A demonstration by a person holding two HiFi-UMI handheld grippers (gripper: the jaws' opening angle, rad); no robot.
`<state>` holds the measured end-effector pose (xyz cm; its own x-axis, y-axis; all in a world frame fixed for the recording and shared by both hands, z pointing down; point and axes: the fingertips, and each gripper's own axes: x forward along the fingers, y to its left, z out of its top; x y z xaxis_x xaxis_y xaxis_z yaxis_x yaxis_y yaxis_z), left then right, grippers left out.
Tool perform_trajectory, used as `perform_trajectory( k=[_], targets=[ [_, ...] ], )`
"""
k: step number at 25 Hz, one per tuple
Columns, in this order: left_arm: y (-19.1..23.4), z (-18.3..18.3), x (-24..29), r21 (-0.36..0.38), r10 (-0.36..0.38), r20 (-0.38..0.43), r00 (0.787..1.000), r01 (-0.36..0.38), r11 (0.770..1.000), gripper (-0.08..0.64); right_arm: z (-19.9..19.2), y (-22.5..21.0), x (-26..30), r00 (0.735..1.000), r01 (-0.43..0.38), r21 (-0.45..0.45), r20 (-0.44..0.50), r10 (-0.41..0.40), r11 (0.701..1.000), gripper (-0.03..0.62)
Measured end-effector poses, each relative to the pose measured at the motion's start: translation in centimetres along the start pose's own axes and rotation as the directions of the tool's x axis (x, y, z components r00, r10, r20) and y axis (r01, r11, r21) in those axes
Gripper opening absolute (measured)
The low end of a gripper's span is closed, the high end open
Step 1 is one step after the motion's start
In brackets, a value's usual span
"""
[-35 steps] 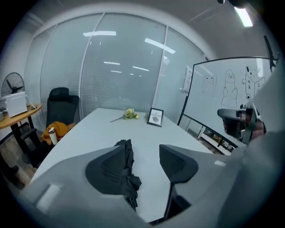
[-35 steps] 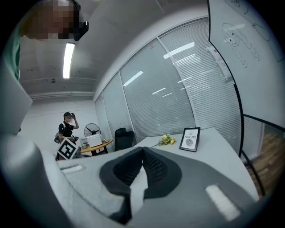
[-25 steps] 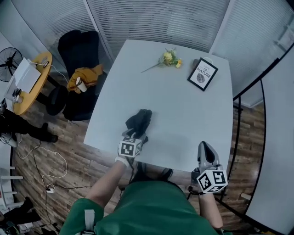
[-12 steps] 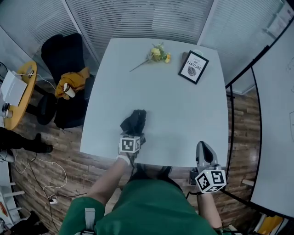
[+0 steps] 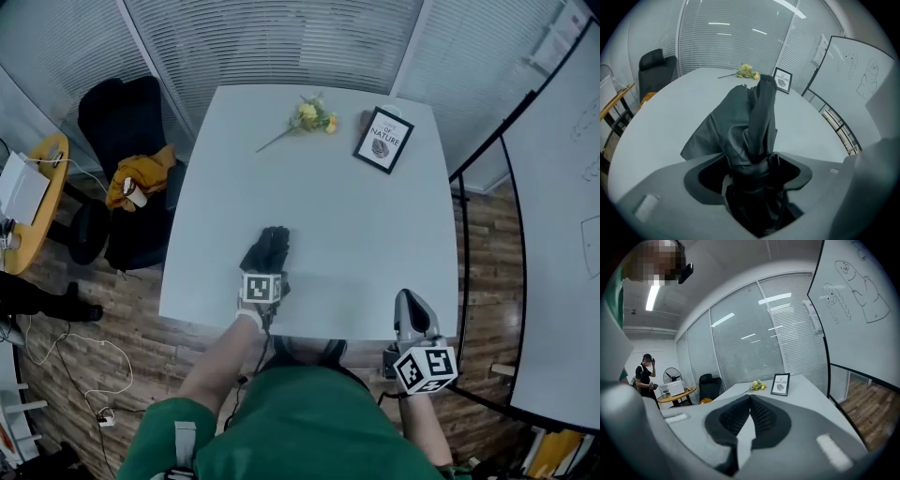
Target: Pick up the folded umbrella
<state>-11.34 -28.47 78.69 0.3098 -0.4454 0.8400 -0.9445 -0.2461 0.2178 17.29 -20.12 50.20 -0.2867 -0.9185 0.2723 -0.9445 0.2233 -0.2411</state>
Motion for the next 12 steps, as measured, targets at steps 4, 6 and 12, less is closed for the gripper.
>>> perform_trajectory(
  k=[4, 6, 12],
  targets=[
    [0.1, 0.1, -0.3, -0.058, -0.043, 0.000, 0.999, 0.043, 0.997, 0.291, 0.0, -0.8, -1.3, 1.000, 0.020, 0.000, 0.006, -0.020, 1.000, 0.002],
    [0.2, 0.1, -0.6, -0.076, -0.056, -0.004, 0.998, 0.056, 0.996, 0.277, -0.1, -1.1, -1.8, 1.000, 0.028, -0.001, 0.008, -0.028, 1.000, 0.002],
    [0.2, -0.4, -1.5, -0.183, -0.117, 0.027, 0.993, 0.120, 0.976, 0.265, -0.3, -1.3, -2.4, 1.000, 0.024, -0.007, 0.006, -0.024, 1.000, 0.002]
  ],
)
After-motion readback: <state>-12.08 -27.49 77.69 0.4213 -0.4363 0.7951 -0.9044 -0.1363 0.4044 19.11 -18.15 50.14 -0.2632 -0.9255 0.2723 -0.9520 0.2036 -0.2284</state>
